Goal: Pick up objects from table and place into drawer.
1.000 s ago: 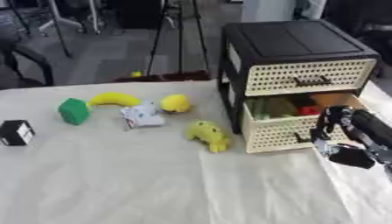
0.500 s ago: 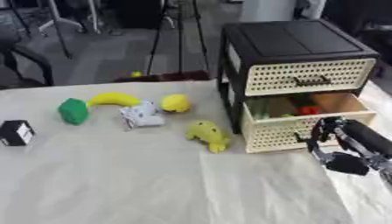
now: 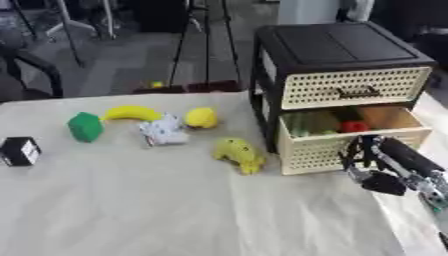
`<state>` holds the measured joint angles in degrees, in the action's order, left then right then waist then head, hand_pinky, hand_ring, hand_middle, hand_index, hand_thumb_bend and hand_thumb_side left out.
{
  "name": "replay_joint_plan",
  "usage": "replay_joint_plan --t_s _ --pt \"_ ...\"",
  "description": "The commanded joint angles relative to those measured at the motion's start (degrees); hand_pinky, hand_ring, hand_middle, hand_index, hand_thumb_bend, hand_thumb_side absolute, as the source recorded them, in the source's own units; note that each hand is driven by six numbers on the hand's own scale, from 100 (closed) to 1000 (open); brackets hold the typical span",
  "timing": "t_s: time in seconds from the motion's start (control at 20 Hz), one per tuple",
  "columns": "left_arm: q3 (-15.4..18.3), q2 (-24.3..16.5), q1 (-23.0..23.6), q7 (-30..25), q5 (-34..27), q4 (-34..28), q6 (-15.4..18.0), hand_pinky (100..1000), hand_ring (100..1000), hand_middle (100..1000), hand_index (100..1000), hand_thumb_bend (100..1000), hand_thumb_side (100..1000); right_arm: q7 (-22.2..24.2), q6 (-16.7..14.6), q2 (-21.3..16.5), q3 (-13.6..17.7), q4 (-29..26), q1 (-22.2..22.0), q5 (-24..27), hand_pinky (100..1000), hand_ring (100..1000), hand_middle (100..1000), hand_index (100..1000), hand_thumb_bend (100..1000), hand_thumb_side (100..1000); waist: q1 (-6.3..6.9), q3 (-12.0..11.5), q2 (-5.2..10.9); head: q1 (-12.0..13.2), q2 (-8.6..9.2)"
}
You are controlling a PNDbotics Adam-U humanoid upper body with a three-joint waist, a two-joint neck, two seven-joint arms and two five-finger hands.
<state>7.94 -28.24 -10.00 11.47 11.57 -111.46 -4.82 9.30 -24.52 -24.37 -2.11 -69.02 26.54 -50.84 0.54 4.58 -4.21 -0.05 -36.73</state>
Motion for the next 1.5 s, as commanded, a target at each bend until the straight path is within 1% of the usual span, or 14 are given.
replay_joint_plan --t_s 0.05,0.75,1.05,1.5 --pt "0.5 -1.0 -0.2 0.0 -0.2 -1.2 0.1 474 489 548 739 667 806 -0.9 0.2 -0.4 0.7 1.4 1.9 -1.7 336 677 717 664 100 781 0.11 -0.2 0.62 -0.1 -0.42" --pt "0.5 -0.8 -0.3 0.0 -0.4 -1.2 0.1 475 488 547 739 665 805 -4.1 1.0 0.0 1.3 5.5 6.2 -5.4 427 746 776 717 100 746 0.11 -1.0 0.67 -0.4 -0.29" --pt "0.4 -0.6 -0.2 -0.1 -0.5 -1.2 0.2 476 487 546 739 665 806 -5.0 1.4 -0.1 1.7 7.3 8.4 -6.4 459 752 782 729 100 737 0.29 -1.7 0.81 -0.5 -0.31" --pt "0.2 -0.2 -0.4 -0.4 -0.7 -1.2 0.3 477 486 545 739 665 806 -6.2 2.2 -0.4 2.3 10.6 11.1 -7.6 476 757 783 730 100 724 0.52 -3.2 0.90 -0.8 -0.15"
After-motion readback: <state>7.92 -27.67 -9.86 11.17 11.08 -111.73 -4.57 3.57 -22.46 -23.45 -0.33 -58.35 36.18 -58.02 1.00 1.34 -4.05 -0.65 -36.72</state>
